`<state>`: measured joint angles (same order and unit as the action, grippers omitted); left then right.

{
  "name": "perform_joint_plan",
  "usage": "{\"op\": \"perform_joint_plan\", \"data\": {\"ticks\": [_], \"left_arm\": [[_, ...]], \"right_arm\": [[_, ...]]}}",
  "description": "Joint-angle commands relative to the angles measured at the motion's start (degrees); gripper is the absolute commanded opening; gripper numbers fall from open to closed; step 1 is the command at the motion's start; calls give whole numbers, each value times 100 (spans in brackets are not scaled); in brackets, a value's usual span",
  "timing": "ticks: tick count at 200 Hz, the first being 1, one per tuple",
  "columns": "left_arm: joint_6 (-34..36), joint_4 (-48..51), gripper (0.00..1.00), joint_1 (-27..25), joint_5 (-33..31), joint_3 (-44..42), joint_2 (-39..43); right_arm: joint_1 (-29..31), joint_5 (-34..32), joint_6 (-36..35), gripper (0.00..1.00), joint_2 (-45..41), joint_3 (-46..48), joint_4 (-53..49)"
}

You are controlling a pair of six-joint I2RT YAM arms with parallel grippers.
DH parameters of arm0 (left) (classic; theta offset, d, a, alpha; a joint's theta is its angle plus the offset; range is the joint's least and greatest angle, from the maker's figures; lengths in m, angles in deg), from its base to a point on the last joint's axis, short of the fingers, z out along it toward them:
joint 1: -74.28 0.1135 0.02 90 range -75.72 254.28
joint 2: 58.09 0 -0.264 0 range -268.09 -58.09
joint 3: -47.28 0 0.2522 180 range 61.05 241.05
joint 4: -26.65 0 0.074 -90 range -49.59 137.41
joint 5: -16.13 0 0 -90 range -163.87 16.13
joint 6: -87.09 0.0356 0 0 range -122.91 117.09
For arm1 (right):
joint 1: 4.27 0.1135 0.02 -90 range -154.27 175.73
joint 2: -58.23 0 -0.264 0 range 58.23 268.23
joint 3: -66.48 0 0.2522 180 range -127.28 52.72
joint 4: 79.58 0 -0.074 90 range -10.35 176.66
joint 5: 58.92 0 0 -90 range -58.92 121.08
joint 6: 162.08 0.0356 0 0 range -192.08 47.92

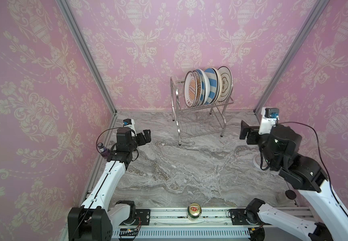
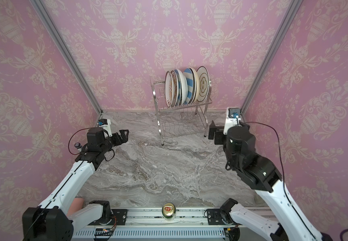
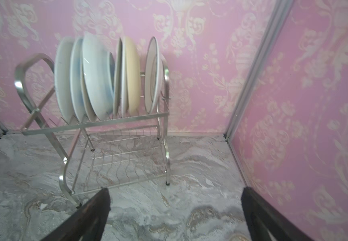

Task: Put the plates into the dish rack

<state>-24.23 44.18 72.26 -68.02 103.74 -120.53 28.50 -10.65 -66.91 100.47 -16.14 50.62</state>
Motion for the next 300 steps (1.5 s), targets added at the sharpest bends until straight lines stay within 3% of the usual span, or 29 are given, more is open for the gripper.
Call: {"op": "perform_joint_plan", "data": {"ticks": [1, 12, 25, 40, 48, 59, 74, 87, 104, 132, 139, 149, 174, 188, 196, 208, 220, 235, 255, 263, 273, 300], "left_arm": [[297, -600, 99, 25, -1647, -785, 404], [581, -1103, 99, 27, -2101, -1310, 501], [1036, -1853, 99, 26, -2396, -1881, 513], [1082, -2296, 99, 29, -2583, -2218, 483], [901, -2286, 99, 27, -2635, -2224, 461], [711, -2283, 99, -28, -2526, -2160, 424], [697, -2645, 99, -44, -2582, -2185, 239], [1203, -3055, 99, -35, -2815, -2213, -126], [1689, -3162, 99, 18, -2636, -2077, -609], [1456, -4129, 99, 212, -2293, -2295, -1370], [1432, -4579, 99, 360, -1934, -2385, -1609], [1422, -4262, 99, 509, -1356, -2201, -1673], [1748, -5118, 99, 534, -974, -2165, -2194], [1769, -5566, 99, 563, -774, -2165, -2632], [1840, -6125, 99, 563, -725, -2228, -2938], [1855, -6127, 99, 562, -574, -2299, -3001], [1889, -6534, 99, 556, -637, -2349, -3193], [1812, -6147, 99, 558, -758, -2277, -3074], [1838, -6280, 99, 559, -748, -2290, -3143], [1842, -6234, 99, 556, -762, -2272, -3127], [1842, -6323, 99, 558, -748, -2295, -3151], [1842, -6297, 99, 558, -736, -2284, -3138]], "right_arm": [[-501, -214, -699, 100, -1177, 2097, 553], [-833, -235, -1062, 100, -1812, 3207, 1343], [-1129, 402, -466, 100, -1896, 3429, 1502], [-1437, -360, 409, 100, -1323, 3346, 1561], [-1475, -261, 963, 100, -950, 3059, 1424], [-1476, 214, 1538, 100, -392, 2725, 2128], [-1467, 973, 1224, 100, 513, 2051, 2546], [-1524, 656, 493, 100, 1086, 1980, 2459], [-2156, 1386, 103, 100, 1210, 2863, 3130], [-3468, 2828, 455, 100, 1249, 4819, 5784], [-3774, 3193, 613, 100, 1492, 4996, 6205], [-4025, 3717, 735, 100, 1920, 5091, 6610], [-4079, 4255, 849, 100, 3381, 5450, 8836], [-4062, 4185, 741, 100, 3680, 5319, 9083], [-4048, 4364, 672, 100, 3846, 5152, 8890], [-3889, 4665, 373, 100, 4031, 5118, 9123], [-3477, 4130, 9, 100, 4119, 5250, 9345], [-3063, 3612, -311, 100, 4882, 5371, 10555], [-3004, 3826, -439, 100, 4429, 4721, 8498], [-3117, 4071, -368, 100, 4547, 4780, 8824], [-3147, 3916, -287, 100, 4627, 4946, 9306], [-3134, 3947, -315, 100, 4595, 4856, 9045]]}}
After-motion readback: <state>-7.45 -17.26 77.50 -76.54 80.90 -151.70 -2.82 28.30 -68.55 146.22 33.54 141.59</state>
